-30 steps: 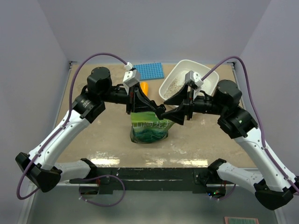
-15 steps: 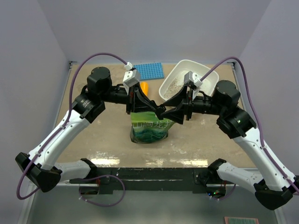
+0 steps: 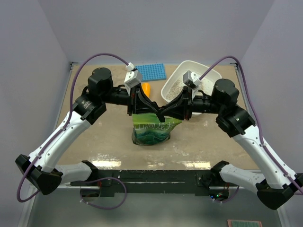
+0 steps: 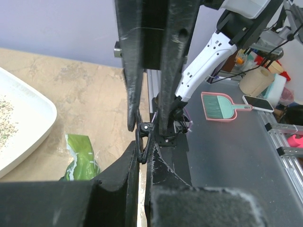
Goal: Fill the litter box with clean litter
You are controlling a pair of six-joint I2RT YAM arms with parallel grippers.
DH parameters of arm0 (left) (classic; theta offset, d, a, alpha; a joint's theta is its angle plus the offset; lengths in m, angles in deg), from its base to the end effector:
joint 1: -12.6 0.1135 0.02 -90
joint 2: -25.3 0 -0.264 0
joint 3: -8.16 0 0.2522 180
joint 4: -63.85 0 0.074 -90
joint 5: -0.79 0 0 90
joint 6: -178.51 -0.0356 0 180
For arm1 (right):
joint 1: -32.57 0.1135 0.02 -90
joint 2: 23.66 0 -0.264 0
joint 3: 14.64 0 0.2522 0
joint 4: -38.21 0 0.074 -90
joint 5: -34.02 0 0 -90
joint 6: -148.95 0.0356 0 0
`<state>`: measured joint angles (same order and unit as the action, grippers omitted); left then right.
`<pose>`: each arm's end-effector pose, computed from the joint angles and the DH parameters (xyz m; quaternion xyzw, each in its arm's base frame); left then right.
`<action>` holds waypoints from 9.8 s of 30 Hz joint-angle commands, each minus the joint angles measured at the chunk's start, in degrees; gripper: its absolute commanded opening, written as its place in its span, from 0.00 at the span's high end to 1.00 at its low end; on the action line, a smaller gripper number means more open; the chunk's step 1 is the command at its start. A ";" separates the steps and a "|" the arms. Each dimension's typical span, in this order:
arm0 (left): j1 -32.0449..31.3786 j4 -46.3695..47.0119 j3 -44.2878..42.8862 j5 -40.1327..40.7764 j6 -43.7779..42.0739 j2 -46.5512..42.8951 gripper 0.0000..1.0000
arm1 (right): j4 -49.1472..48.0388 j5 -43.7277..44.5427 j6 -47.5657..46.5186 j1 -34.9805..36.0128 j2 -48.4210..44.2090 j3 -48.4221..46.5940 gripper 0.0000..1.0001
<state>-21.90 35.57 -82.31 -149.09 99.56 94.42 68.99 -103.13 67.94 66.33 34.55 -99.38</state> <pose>0.1902 -0.1681 0.4409 0.4558 0.5679 -0.5669 0.3852 0.1555 0.1353 0.4433 -0.4099 0.5977 0.5002 0.4739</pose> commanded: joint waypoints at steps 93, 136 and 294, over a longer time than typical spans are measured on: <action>-0.57 -1.47 29.25 24.37 -28.36 -9.18 1.00 | 10.06 -11.82 -47.93 -0.18 10.87 1.55 1.00; -0.57 4.59 32.76 31.84 -22.65 -15.15 1.00 | 34.39 12.26 -48.99 0.96 23.43 -8.91 1.00; -1.27 5.56 35.13 32.28 -20.72 -17.44 1.00 | 33.87 32.83 -42.40 13.97 20.89 -5.65 0.02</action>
<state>-23.17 35.68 -46.92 -115.84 78.46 78.36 103.59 -71.86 23.97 80.18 58.03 -102.60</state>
